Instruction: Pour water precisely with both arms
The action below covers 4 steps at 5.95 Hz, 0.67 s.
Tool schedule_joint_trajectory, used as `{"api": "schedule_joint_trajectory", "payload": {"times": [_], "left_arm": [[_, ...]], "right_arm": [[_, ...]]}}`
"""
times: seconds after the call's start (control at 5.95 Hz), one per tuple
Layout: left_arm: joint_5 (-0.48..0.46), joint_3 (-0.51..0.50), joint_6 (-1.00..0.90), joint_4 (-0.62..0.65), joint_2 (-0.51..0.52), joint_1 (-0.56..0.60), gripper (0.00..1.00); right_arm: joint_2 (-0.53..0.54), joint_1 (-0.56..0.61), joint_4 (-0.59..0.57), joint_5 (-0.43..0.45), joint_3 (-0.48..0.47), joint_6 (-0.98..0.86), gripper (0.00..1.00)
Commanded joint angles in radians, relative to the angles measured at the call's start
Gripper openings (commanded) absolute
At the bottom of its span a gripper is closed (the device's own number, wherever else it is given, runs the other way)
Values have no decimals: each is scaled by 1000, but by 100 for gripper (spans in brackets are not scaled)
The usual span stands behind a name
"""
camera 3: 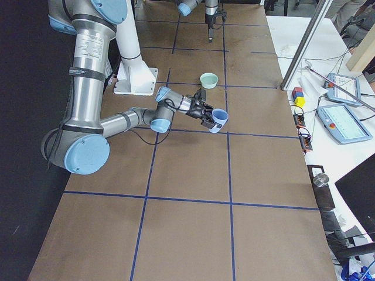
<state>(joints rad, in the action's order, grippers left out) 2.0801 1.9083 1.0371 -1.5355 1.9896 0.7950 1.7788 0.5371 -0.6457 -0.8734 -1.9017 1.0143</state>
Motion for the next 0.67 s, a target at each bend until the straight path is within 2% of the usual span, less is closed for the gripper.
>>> {"api": "schedule_joint_trajectory", "payload": {"times": [0.0, 0.34, 0.5], "left_arm": [[0, 0, 0, 0, 0, 0, 100], [0, 0, 0, 0, 0, 0, 100], [0, 0, 0, 0, 0, 0, 100]], "right_arm": [[39, 32, 224, -3, 160, 44, 0], [28, 30, 410, 82, 388, 47, 0], [28, 29, 452, 99, 448, 47, 0]]}}
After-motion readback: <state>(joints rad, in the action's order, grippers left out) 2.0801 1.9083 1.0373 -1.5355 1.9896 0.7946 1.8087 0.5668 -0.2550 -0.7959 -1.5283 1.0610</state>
